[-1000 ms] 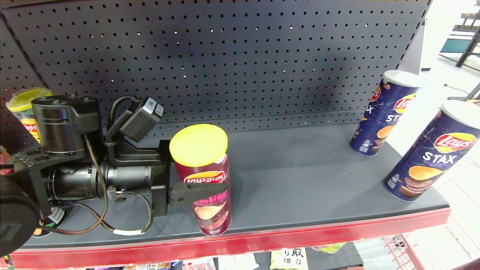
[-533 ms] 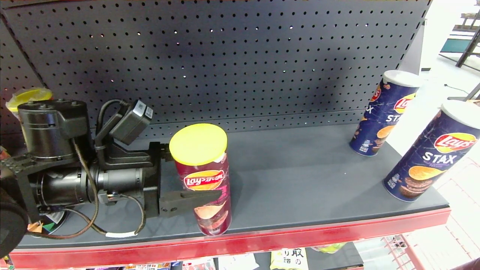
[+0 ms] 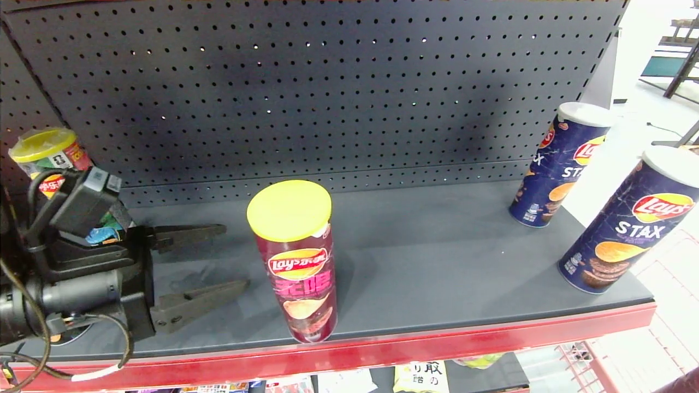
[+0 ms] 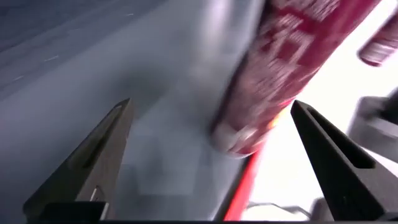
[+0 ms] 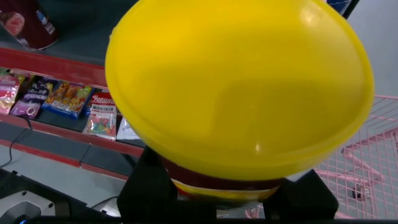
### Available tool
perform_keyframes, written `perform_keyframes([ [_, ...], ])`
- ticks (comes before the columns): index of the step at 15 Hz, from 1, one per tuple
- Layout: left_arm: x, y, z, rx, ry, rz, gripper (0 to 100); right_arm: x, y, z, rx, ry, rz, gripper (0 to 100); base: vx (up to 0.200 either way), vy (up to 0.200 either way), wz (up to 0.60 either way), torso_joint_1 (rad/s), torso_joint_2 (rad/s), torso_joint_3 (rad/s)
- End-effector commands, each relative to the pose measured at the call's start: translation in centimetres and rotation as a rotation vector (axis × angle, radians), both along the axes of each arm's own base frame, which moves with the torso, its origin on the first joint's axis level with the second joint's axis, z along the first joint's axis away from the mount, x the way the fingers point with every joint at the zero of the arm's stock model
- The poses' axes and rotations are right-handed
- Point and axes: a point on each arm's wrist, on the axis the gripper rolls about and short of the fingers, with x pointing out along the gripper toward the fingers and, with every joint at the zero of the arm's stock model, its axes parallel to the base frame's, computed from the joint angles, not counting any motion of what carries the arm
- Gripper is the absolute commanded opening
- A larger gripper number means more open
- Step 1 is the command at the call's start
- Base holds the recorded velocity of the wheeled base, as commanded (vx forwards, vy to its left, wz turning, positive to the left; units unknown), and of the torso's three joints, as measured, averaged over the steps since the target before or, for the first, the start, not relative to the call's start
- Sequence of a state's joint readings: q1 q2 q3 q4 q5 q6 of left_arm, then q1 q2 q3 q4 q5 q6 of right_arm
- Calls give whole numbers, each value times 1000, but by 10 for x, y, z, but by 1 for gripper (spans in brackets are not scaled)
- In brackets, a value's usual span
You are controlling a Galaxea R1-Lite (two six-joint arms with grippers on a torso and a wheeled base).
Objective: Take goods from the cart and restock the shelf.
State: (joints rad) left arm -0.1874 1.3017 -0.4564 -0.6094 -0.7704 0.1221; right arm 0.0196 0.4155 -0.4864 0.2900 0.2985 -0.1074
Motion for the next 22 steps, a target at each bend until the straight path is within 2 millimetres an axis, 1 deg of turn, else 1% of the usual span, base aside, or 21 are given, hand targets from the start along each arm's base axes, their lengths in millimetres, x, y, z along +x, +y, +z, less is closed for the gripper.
perform_keyframes([
  [1,-23,16,2,-1,-43,116,100,4,0,-1,-3,22,6,0,0,0,0,0,0,0],
  [2,-33,19,2,-7,-51,165,100,5,0,-1,-4,26,6,0,0,0,0,0,0,0],
  [3,-50,22,3,-20,-61,243,100,5,0,-3,-4,34,6,0,0,0,0,0,0,0],
  [4,-59,24,2,-12,-62,298,100,6,0,-4,-3,40,8,0,0,0,0,0,0,0],
  [5,-76,28,0,3,-56,388,100,6,0,-6,-4,46,6,0,0,0,0,0,0,0],
  [7,-101,32,-5,18,-34,439,100,7,0,-7,-4,51,5,0,0,0,0,0,0,0],
  [8,-110,33,-8,26,-16,445,100,7,0,-7,-4,52,5,0,0,0,0,0,0,0],
  [9,-121,36,-13,50,3,513,100,7,0,-8,-8,52,3,0,0,0,0,0,0,0],
  [10,-123,37,-14,58,7,543,100,6,0,-8,-12,52,4,0,0,0,0,0,0,0],
  [11,-126,39,-14,68,-11,612,100,7,0,-11,-30,48,8,0,0,0,0,0,0,0],
  [15,-130,40,-11,86,-65,623,100,9,0,-11,-34,39,9,0,0,0,0,0,0,0],
  [18,-135,41,-13,85,-83,640,100,9,0,-14,-34,41,9,0,0,0,0,0,0,0],
  [21,-138,41,-14,86,-83,645,100,9,0,-12,-34,33,9,0,0,0,0,0,0,0],
  [22,-138,41,-14,86,-83,645,100,9,0,-11,-36,30,10,0,-200,0,0,-2,2,2],
])
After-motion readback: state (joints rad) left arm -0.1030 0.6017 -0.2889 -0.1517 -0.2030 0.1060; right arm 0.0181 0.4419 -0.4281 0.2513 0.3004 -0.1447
